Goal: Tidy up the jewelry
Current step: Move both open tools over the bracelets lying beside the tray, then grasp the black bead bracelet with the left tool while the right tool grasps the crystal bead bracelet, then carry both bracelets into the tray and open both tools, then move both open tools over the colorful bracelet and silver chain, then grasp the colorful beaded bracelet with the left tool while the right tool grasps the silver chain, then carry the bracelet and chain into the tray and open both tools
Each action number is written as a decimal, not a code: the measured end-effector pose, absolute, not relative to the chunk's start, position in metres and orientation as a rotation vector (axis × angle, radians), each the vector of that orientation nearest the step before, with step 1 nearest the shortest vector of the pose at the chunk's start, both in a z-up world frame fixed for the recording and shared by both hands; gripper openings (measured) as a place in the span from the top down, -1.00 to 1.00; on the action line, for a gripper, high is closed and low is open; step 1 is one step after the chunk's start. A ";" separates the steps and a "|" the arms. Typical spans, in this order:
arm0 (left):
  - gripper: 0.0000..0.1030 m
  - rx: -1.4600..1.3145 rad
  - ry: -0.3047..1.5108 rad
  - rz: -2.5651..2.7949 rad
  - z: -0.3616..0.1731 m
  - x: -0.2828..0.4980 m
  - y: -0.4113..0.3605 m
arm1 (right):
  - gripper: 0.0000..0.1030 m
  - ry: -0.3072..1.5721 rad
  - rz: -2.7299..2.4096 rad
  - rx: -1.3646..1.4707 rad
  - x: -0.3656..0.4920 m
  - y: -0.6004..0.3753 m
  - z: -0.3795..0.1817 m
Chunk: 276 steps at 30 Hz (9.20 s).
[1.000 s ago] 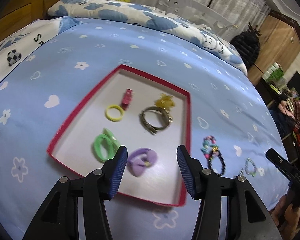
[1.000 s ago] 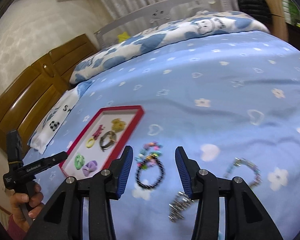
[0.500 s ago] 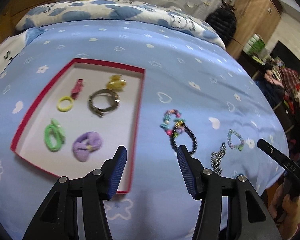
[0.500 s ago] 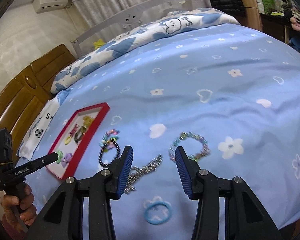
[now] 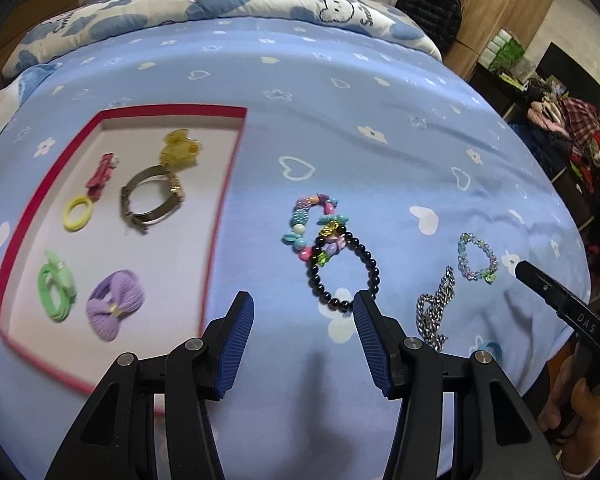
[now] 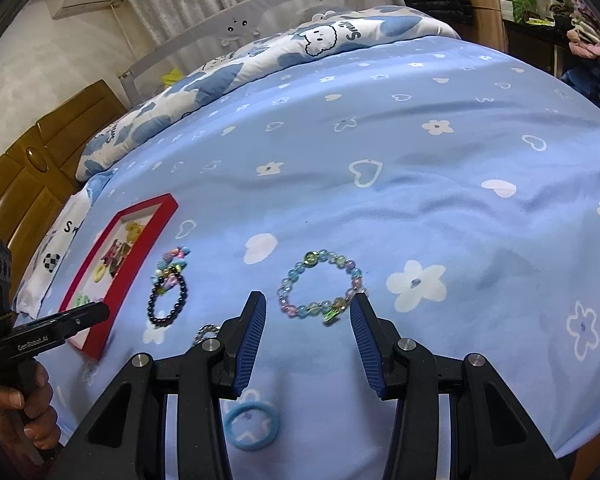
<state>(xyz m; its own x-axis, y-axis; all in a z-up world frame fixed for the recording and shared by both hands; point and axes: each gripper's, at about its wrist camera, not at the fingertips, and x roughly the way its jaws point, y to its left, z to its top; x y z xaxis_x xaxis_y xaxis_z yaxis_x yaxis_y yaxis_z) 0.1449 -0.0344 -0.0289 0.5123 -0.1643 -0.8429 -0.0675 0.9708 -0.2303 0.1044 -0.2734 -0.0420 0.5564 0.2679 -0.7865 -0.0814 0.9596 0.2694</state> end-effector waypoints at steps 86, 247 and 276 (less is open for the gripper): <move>0.88 -0.429 0.853 0.093 0.005 0.079 0.114 | 0.86 0.967 0.815 0.062 0.124 0.001 -0.016; 0.79 -0.262 0.941 -0.144 -0.020 0.171 -0.016 | 0.84 0.954 0.395 0.176 0.115 -0.202 -0.034; 0.79 -0.383 0.796 0.013 0.031 0.062 0.078 | 0.84 0.781 0.604 0.149 0.116 -0.120 0.041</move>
<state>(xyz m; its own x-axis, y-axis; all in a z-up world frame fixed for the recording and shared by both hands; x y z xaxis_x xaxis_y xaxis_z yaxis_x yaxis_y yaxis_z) 0.0616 0.0781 0.0312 0.7035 -0.1309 -0.6986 -0.1542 0.9314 -0.3298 0.1159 -0.1197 0.0412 0.5520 0.5620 -0.6160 -0.4551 0.8221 0.3422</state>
